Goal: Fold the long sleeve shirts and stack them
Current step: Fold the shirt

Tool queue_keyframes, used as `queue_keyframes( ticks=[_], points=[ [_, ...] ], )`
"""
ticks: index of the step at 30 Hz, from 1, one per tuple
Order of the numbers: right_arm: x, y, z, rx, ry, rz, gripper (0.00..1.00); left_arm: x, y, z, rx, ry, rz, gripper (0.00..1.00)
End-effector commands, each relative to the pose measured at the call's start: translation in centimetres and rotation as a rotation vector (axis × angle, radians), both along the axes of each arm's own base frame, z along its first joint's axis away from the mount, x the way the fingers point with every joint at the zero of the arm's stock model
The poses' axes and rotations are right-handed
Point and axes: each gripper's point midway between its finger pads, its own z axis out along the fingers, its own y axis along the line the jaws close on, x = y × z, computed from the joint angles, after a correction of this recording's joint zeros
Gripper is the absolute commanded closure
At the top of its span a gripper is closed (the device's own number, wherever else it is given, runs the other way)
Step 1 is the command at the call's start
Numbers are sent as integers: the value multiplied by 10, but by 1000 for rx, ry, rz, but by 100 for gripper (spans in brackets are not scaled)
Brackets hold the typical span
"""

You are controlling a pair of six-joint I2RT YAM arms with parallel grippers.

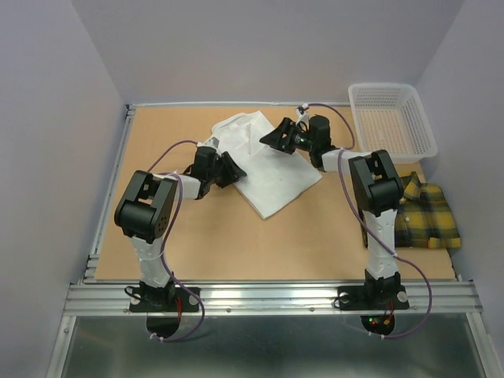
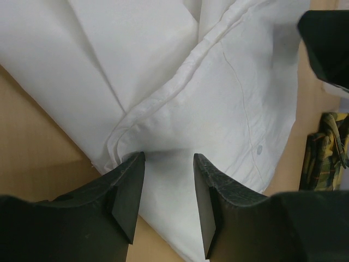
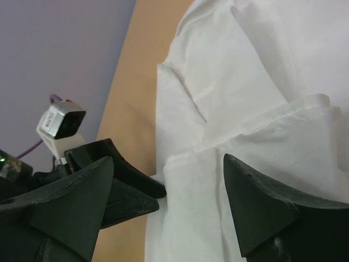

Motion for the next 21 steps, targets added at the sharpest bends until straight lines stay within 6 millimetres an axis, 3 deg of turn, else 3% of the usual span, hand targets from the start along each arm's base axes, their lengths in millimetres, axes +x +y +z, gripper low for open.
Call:
queue_keyframes(
  ticks=[1,7,8,14,18,19,21],
  points=[
    [19,12,-6,24,-4,23,14,-33,17,-40,82,159,11,46],
    [43,-7,-32,-3,15,-46,14,-40,15,-45,53,202,21,46],
    [50,-19,-41,-9,35,-69,14,-41,15,-45,46,206,24,46],
    [78,-64,-51,-85,56,-162,14,-53,18,-49,31,236,41,46],
    [77,-71,-32,-158,19,-152,14,-71,14,-50,-11,265,64,46],
    [71,-72,-16,-156,-1,-150,14,-82,12,-51,-24,280,62,46],
    [61,-76,-2,-179,-21,-153,14,-99,-10,-44,-73,290,42,46]
  ],
)
